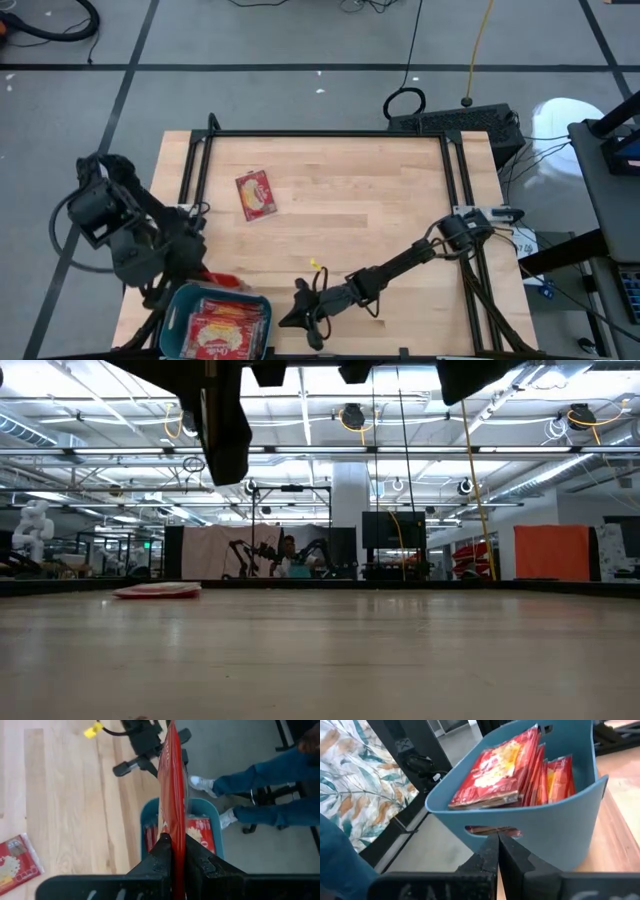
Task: Sort popcorn bags into baskets
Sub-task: Put the popcorn sachet into the bin
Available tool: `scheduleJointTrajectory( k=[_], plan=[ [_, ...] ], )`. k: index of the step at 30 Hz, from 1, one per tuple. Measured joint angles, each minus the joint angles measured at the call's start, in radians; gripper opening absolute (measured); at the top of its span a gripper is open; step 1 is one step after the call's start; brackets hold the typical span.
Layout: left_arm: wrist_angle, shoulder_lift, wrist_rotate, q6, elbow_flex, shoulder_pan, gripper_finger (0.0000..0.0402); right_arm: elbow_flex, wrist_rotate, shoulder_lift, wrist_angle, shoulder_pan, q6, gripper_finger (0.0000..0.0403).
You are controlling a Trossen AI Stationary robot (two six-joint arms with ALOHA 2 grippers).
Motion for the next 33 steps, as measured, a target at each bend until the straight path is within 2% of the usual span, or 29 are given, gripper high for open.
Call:
scheduleJointTrajectory(
  k=[13,20,33],
  plan=[
    [0.025,0.039,-0.032,-0.025,-0.006,-0.005,0.0021,0.0,-0.029,0.01,0.031,-0.009,-0.107,0.0002],
    [0.045,0.059,-0.046,-0.022,-0.006,-0.005,0.0021,0.0,-0.054,0.01,0.058,-0.043,-0.105,0.0002],
    [0.057,0.309,-0.035,-0.038,-0.007,-0.192,0.0021,0.0,-0.071,0.01,0.031,-0.059,-0.058,0.0002]
  ],
)
